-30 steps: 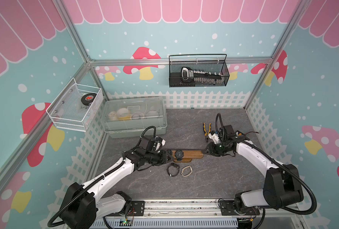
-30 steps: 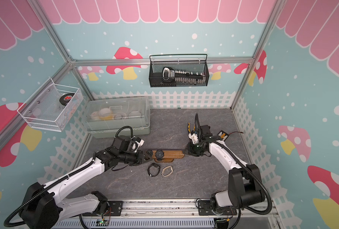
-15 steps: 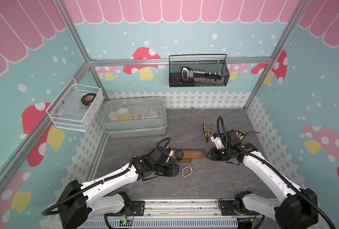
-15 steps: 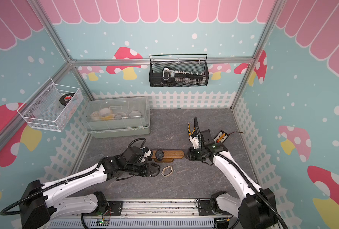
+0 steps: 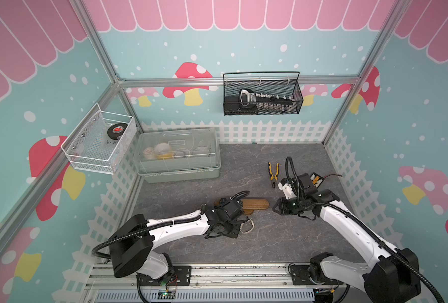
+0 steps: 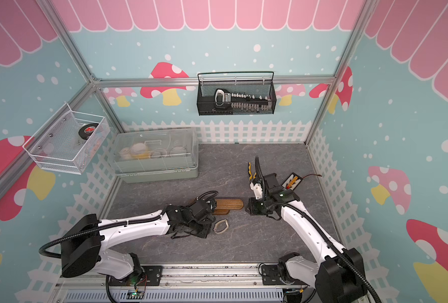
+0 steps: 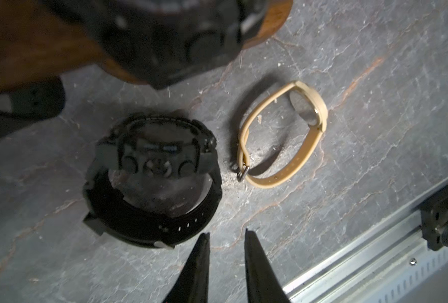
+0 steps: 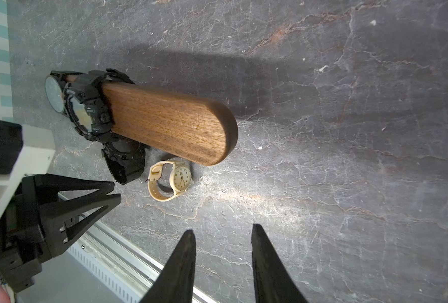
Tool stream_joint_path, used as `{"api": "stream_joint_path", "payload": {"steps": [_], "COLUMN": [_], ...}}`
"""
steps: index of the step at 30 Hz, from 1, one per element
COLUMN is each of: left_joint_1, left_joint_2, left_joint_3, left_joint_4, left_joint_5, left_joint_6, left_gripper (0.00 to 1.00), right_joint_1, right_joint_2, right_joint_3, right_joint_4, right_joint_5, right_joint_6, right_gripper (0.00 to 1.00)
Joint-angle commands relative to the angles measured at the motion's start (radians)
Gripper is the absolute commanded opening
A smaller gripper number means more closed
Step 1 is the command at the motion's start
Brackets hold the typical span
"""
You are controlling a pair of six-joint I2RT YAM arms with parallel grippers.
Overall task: Place watch on stand
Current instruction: Pick up the watch at the center of the board.
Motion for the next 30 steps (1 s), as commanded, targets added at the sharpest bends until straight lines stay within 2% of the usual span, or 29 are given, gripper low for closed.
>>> {"api": "stream_joint_path", "payload": {"steps": [1, 17, 20, 25, 30], "left_joint_1": [-0.006, -0.006, -0.006, -0.006, -0.006], "left_joint_2": [0.027, 0.125, 0.121, 0.116, 0.075], "left_joint_3": [0.029, 0.032, 0.018, 0.002, 0.000], "left_joint_4": [-0.018, -0.011, 0.010, 0.023, 0.024], "left_joint_5": [-0.059, -0.106, -0.100, -0.095, -0.096], "left_joint_6": [0.032, 0.043, 0.046, 0.043, 0.043], "left_gripper": [0.23, 0.22, 0.18, 0.00, 0.00], "right_joint_1": [0.005, 0.003, 0.005, 0.005, 0.005], "right_joint_2": [-0.021, 0.041, 0.046, 0.046, 0.053], "right_joint_3": [-0.015, 0.011, 0.012, 0.012, 0.013], "right_joint_4": [-0.014, -0.015, -0.016, -0.013, -0.016], "right_joint_5": [0.002, -0.002, -0.007, 0.000, 0.001], "right_joint_6": [-0.024, -0.033, -0.029, -0.027, -0.030], "right_gripper": [0.34, 0.34, 0.34, 0.35, 0.34]}}
